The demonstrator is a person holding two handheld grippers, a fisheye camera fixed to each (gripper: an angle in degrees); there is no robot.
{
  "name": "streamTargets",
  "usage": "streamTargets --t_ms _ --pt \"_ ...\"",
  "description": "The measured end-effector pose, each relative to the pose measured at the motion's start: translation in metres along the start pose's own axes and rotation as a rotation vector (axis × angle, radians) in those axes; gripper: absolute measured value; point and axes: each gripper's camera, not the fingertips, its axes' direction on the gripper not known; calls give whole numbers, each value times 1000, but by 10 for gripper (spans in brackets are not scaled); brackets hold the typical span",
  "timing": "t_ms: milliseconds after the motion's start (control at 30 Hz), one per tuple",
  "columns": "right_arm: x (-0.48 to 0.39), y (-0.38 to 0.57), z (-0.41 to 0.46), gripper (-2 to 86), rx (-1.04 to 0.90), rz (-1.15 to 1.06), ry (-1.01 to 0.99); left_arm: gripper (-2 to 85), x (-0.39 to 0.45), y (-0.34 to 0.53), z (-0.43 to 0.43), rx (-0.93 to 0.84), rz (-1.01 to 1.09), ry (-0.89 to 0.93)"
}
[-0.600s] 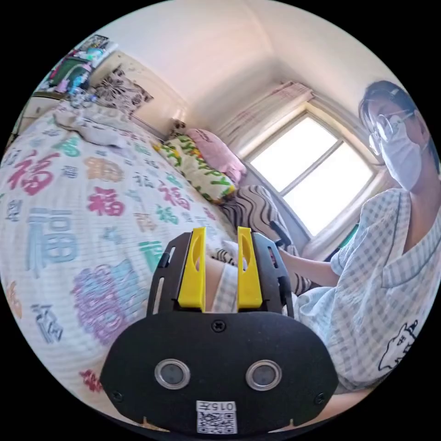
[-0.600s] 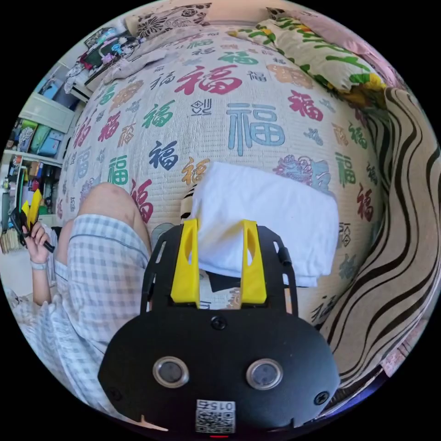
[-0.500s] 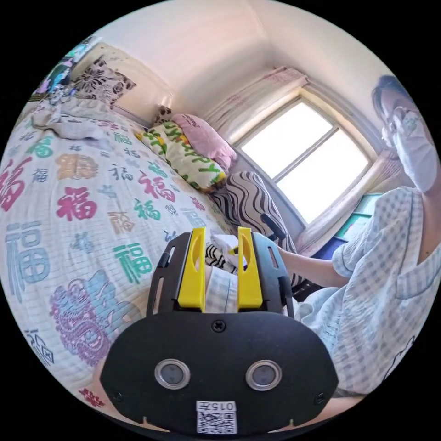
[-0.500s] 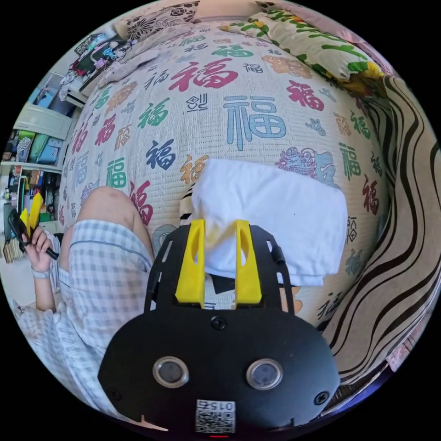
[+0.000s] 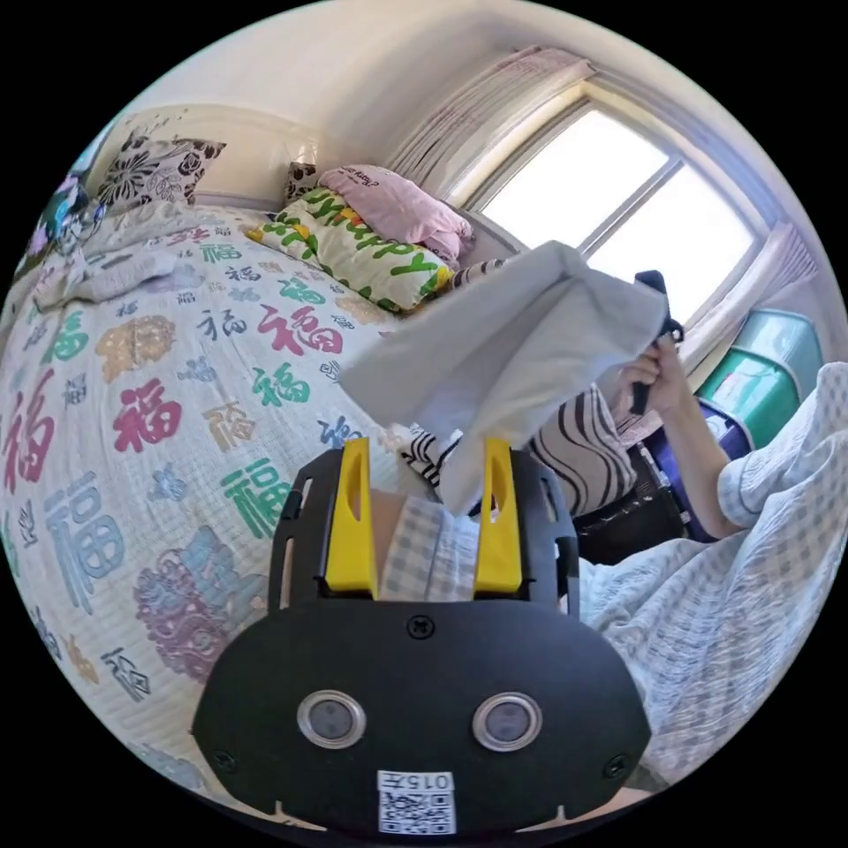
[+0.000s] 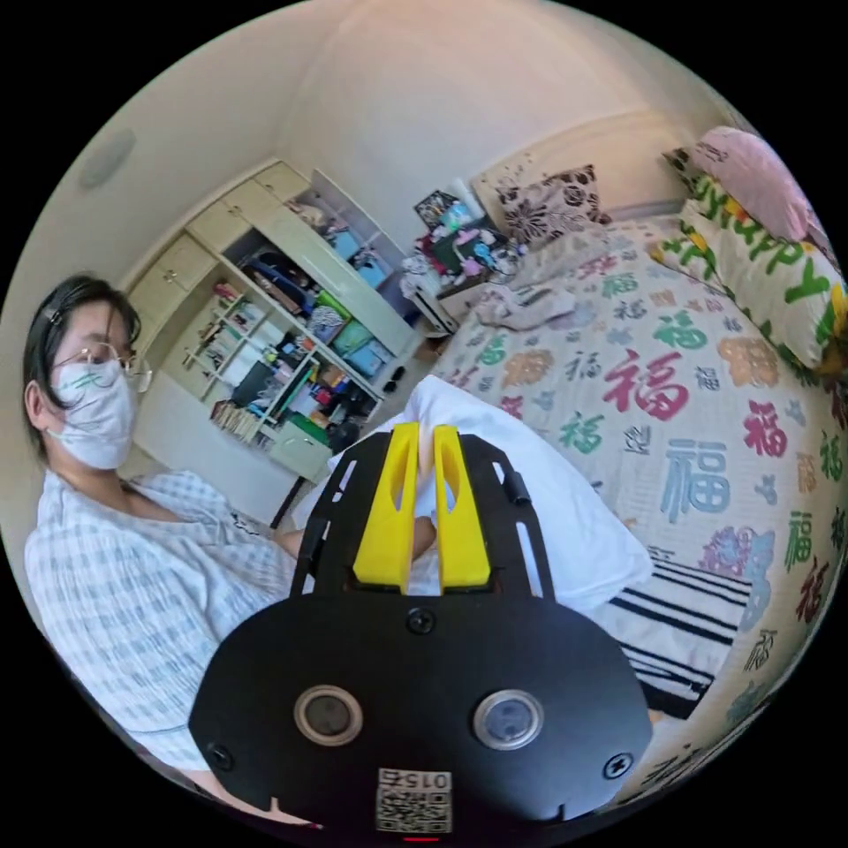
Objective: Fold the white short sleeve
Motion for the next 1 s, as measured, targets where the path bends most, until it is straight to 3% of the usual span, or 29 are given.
streamTargets --t_ms 167,267,367,400,467,567,800,1000 --pt "-24 -11 1 23 -9 -189 -196 194 -40 0 -70 208 -94 -107" --pt "-25 -18 6 23 -8 -235 -363 193 -74 25 -110 386 -240 -26" --pt "-31 -25 16 23 -60 -291 -444 195 -65 27 -116 326 -167 -207" --pt "-33 -26 19 23 -76 -300 -451 192 -61 26 -115 327 -135 -206" --pt "-37 -32 27 21 -127 -319 -461 88 -50 27 -109 354 3 -97" --pt "-35 -40 25 20 -154 -301 -444 15 -52 38 -116 417 -29 -77" --pt "-27 -64 20 14 -232 -248 -393 -1 -54 64 -199 557 -103 -27" --pt "-18 -106 57 1 -294 -236 -379 -2 -51 50 -252 534 -57 -179"
